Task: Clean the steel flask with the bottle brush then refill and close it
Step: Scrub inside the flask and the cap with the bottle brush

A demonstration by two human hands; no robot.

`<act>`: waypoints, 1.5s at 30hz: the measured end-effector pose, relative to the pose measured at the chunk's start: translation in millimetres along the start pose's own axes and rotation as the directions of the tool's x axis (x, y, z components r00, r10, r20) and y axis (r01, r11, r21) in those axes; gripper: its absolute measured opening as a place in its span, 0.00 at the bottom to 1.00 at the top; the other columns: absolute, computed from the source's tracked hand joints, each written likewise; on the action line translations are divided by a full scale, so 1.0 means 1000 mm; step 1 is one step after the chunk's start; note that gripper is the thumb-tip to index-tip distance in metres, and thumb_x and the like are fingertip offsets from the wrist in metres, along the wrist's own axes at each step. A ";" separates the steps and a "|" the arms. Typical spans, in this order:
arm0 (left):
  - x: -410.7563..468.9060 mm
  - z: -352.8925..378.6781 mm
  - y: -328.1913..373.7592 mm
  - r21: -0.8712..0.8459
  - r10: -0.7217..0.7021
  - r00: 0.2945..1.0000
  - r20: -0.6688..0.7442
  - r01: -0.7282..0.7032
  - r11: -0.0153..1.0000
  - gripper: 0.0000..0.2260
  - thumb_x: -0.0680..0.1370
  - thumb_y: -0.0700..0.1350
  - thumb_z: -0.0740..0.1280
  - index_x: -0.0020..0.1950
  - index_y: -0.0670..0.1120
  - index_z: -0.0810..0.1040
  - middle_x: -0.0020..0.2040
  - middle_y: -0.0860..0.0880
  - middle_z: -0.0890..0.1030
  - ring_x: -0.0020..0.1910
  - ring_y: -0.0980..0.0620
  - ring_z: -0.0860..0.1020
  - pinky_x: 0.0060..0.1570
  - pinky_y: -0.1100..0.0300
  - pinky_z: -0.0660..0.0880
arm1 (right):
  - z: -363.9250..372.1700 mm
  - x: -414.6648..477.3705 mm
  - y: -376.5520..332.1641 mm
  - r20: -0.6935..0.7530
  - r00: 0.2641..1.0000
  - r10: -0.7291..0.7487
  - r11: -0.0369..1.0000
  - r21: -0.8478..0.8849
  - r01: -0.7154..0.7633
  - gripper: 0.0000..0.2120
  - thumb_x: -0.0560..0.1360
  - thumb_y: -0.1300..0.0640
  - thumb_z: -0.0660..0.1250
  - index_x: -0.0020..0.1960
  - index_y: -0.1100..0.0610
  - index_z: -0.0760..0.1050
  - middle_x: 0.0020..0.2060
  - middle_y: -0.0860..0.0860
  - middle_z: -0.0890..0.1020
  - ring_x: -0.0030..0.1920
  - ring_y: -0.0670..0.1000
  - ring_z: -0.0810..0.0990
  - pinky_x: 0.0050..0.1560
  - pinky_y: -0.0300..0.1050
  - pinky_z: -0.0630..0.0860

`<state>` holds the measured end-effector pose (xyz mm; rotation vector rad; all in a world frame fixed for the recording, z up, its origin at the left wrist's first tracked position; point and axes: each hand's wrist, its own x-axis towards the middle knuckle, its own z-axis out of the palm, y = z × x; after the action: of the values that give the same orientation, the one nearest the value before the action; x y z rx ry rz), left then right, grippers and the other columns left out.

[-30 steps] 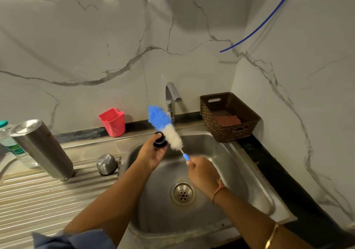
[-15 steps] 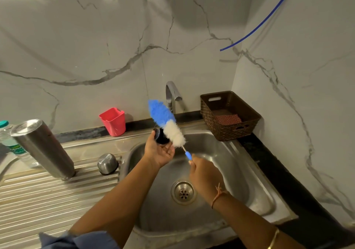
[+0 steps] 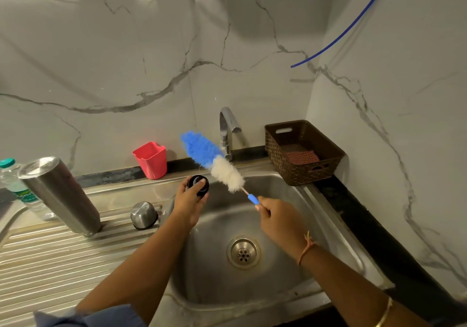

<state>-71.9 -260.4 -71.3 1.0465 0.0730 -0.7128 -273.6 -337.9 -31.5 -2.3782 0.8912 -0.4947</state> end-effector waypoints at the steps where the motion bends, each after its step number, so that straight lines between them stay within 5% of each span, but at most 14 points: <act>1: 0.000 0.000 0.002 0.022 0.014 0.999 0.029 -0.015 1.000 0.22 0.76 0.31 0.64 0.70 0.41 0.66 0.66 0.39 0.72 0.57 0.44 0.75 0.49 0.56 0.77 | 0.002 -0.004 0.000 0.019 1.000 -0.023 1.000 -0.001 0.023 0.15 0.80 0.53 0.58 0.63 0.56 0.75 0.53 0.54 0.82 0.49 0.54 0.80 0.44 0.43 0.73; 4: -0.001 -0.003 0.002 0.219 0.055 0.997 0.057 -0.067 0.973 0.23 0.75 0.26 0.63 0.69 0.39 0.66 0.59 0.40 0.75 0.48 0.48 0.77 0.40 0.60 0.79 | 0.013 -0.017 -0.002 0.083 0.995 -0.054 0.995 -0.077 0.060 0.14 0.80 0.52 0.56 0.58 0.55 0.77 0.48 0.54 0.82 0.38 0.49 0.72 0.30 0.38 0.62; 7: 0.003 -0.008 -0.004 0.406 0.099 0.995 0.028 -0.102 0.908 0.26 0.71 0.27 0.69 0.67 0.37 0.68 0.58 0.38 0.77 0.51 0.44 0.79 0.45 0.58 0.78 | 0.016 -0.014 -0.004 0.040 0.999 -0.017 0.995 -0.094 0.021 0.14 0.80 0.52 0.55 0.61 0.52 0.75 0.50 0.52 0.82 0.44 0.53 0.77 0.37 0.41 0.68; 9: 0.002 -0.009 -0.006 0.376 0.093 0.996 0.006 -0.089 0.922 0.24 0.70 0.28 0.70 0.65 0.35 0.69 0.56 0.38 0.79 0.48 0.45 0.81 0.44 0.60 0.80 | 0.014 -0.011 -0.004 0.034 0.999 0.010 0.997 -0.075 -0.007 0.15 0.81 0.53 0.55 0.64 0.52 0.74 0.52 0.52 0.82 0.50 0.54 0.79 0.42 0.42 0.69; 14: 0.004 -0.012 -0.003 0.355 0.097 0.994 -0.053 -0.072 0.932 0.20 0.73 0.31 0.70 0.63 0.34 0.71 0.55 0.38 0.79 0.42 0.49 0.81 0.35 0.64 0.79 | 0.015 -0.017 -0.002 0.095 0.995 -0.028 0.993 -0.109 0.038 0.14 0.80 0.52 0.55 0.56 0.57 0.77 0.48 0.54 0.82 0.30 0.43 0.68 0.28 0.35 0.57; 19: 0.001 -0.004 -0.006 0.339 0.065 0.998 0.008 -0.064 0.939 0.20 0.70 0.33 0.73 0.61 0.35 0.74 0.50 0.39 0.82 0.39 0.48 0.83 0.34 0.66 0.78 | 0.010 0.002 0.007 0.074 0.995 0.072 0.997 0.001 -0.072 0.13 0.80 0.56 0.58 0.57 0.59 0.78 0.49 0.57 0.82 0.49 0.58 0.80 0.43 0.45 0.73; 27: 0.009 -0.006 0.002 0.472 0.134 0.990 -0.050 -0.095 0.876 0.21 0.69 0.33 0.74 0.60 0.34 0.75 0.51 0.38 0.82 0.38 0.49 0.81 0.34 0.66 0.79 | 0.021 -0.019 0.017 0.005 0.999 0.032 0.997 -0.072 -0.031 0.16 0.81 0.53 0.55 0.65 0.53 0.73 0.50 0.53 0.82 0.50 0.54 0.79 0.39 0.39 0.63; 32: 0.009 -0.010 0.000 0.560 0.167 0.979 -0.118 -0.074 0.825 0.15 0.68 0.34 0.76 0.52 0.37 0.77 0.41 0.42 0.82 0.40 0.46 0.81 0.48 0.53 0.80 | 0.018 -0.025 0.020 -0.037 0.999 0.033 0.998 -0.052 -0.035 0.17 0.81 0.52 0.55 0.66 0.53 0.72 0.49 0.52 0.83 0.47 0.51 0.80 0.28 0.31 0.58; 36: 0.008 -0.011 0.000 0.670 0.226 0.968 -0.109 -0.096 0.736 0.16 0.65 0.34 0.74 0.51 0.37 0.79 0.38 0.44 0.82 0.34 0.50 0.78 0.31 0.61 0.76 | 0.019 -0.027 0.015 -0.007 1.000 0.021 0.998 -0.060 -0.021 0.17 0.81 0.52 0.55 0.67 0.53 0.72 0.50 0.52 0.83 0.47 0.51 0.80 0.28 0.30 0.58; 39: 0.003 -0.008 -0.006 0.669 0.230 0.973 -0.028 -0.153 0.727 0.20 0.65 0.34 0.76 0.55 0.37 0.77 0.45 0.41 0.83 0.36 0.51 0.80 0.31 0.64 0.76 | 0.015 -0.017 0.014 0.004 0.998 0.069 0.997 -0.035 -0.069 0.16 0.81 0.53 0.55 0.66 0.54 0.73 0.52 0.53 0.82 0.49 0.52 0.79 0.33 0.34 0.65; 42: 0.000 -0.010 -0.006 0.648 0.231 0.971 -0.056 -0.141 0.748 0.19 0.67 0.34 0.75 0.56 0.35 0.76 0.43 0.41 0.83 0.32 0.53 0.79 0.26 0.67 0.73 | 0.013 -0.019 0.010 0.028 0.999 0.027 0.997 -0.071 -0.025 0.15 0.80 0.52 0.56 0.62 0.55 0.76 0.48 0.54 0.83 0.37 0.49 0.76 0.28 0.32 0.58; 45: 0.003 -0.016 0.000 0.613 0.239 0.965 -0.110 -0.123 0.780 0.18 0.68 0.35 0.76 0.55 0.36 0.76 0.44 0.42 0.83 0.36 0.51 0.81 0.29 0.66 0.76 | 0.016 -0.029 0.002 0.069 0.998 0.006 0.993 -0.119 0.002 0.15 0.80 0.51 0.56 0.59 0.54 0.76 0.48 0.53 0.83 0.43 0.53 0.78 0.29 0.36 0.60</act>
<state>-64.8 -248.8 -80.9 1.7127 -0.1087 -0.4612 -287.3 -314.0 -49.3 -2.4850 0.9149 -0.3644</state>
